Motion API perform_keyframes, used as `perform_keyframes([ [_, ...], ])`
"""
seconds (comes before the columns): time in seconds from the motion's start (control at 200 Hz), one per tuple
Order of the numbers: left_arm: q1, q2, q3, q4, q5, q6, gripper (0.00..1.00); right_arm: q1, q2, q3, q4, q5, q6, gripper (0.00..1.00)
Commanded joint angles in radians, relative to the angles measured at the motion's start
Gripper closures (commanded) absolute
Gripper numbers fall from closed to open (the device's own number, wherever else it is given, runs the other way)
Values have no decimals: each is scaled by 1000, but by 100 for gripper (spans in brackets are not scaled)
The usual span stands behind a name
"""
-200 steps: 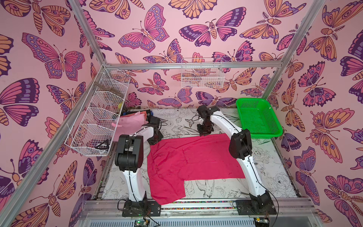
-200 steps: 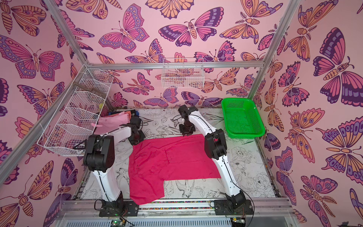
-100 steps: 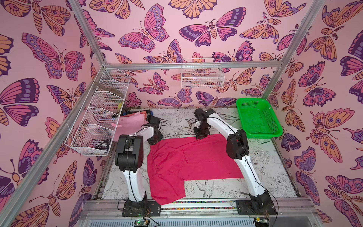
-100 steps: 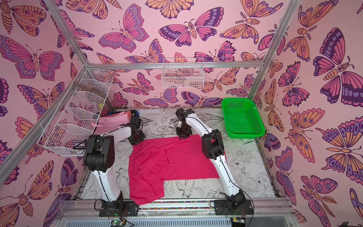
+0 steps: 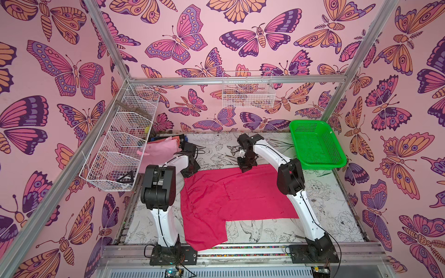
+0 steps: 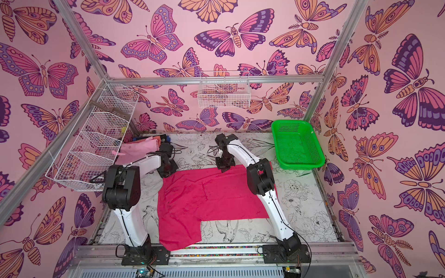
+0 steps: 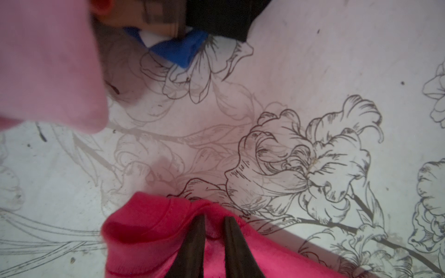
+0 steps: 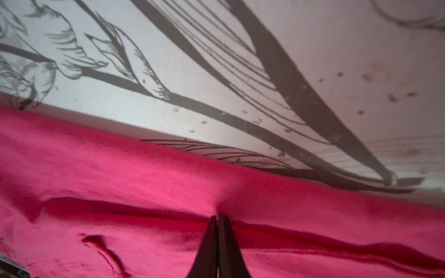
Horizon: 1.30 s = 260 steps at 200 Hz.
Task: Fold and stack t-shirts
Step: Smooth out the T-shirt at the center of the board.
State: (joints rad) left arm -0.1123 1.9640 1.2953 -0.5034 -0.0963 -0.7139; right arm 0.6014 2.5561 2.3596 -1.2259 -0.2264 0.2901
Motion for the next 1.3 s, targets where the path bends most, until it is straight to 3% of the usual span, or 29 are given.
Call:
perform_keyframes([
  [0.0, -3, 27, -33, -23, 20, 9, 80, 12, -9, -4, -10, 8, 3, 90],
  [0.491, -2, 19, -36, -24, 21, 7, 80, 11, 4, 27, -40, 41, 12, 91],
  [1.016, -2, 24, -34, -23, 21, 6, 81, 75, -199, -302, 47, 70, 35, 92],
  [1.222, -3, 23, -35, -23, 22, 6, 81, 90, -218, -320, 52, 77, 47, 92],
  [1.297, -2, 22, -34, -22, 24, 6, 81, 90, -223, -310, 56, 82, 48, 85],
])
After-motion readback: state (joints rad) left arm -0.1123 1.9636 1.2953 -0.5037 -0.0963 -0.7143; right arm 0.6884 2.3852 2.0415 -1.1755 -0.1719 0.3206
